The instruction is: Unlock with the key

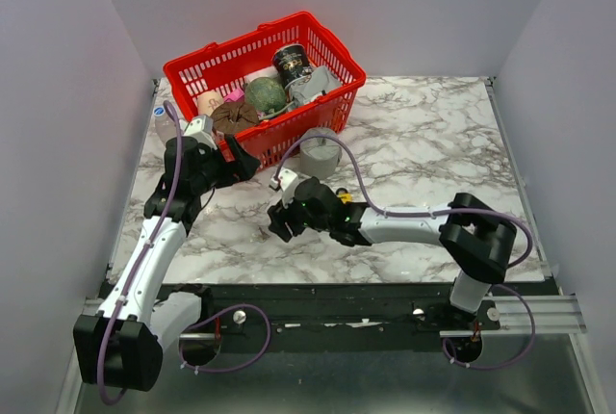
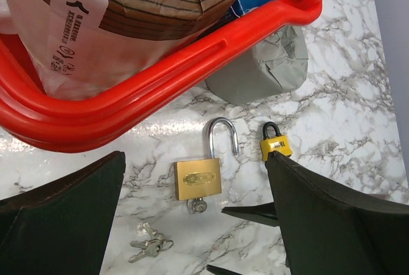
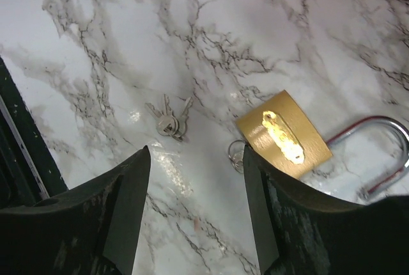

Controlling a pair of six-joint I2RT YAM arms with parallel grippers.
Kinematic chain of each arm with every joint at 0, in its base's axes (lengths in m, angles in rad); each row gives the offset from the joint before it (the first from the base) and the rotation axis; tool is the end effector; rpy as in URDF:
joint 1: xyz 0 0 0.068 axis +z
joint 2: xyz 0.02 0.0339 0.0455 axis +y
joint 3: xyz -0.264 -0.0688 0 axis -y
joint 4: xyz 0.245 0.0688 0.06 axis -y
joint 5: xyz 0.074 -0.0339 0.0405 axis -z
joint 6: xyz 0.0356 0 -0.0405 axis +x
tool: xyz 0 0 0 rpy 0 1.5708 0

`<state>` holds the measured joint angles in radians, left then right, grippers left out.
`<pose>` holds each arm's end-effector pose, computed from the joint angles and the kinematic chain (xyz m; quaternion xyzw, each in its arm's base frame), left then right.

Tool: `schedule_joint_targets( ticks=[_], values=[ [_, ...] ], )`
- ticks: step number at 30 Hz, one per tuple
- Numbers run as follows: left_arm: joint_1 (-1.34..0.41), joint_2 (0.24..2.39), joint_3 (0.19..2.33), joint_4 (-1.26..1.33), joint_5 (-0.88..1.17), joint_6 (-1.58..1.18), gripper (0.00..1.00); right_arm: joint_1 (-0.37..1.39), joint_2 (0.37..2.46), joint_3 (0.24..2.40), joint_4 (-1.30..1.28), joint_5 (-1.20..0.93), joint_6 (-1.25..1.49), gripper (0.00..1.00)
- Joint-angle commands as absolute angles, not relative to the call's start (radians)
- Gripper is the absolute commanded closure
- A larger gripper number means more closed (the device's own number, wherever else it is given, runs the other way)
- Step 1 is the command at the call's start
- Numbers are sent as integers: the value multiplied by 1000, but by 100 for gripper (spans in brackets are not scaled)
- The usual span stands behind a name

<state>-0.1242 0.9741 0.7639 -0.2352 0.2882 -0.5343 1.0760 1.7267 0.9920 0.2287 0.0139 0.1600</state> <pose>0.2184 -0.0375 0.2929 -0.0954 0.8351 -0.2856 0.4603 0.1803 0.3332 0.2015 -0.3778 0.7743 0.2892 0.4172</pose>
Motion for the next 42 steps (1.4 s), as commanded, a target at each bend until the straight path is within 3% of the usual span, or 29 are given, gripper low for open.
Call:
schedule_joint_targets(
  ticks=[1, 19, 42],
  values=[
    [-118, 957, 793, -258, 281, -511, 1, 1089, 1805, 1054, 285, -46, 64, 34],
    [-118, 962, 793, -258, 287, -514, 1, 1118, 1980, 1167, 255, -68, 32, 38],
    [-112, 956, 804, -282, 242, -520, 1, 1138, 2029, 1154, 230, -64, 60, 40]
  ],
)
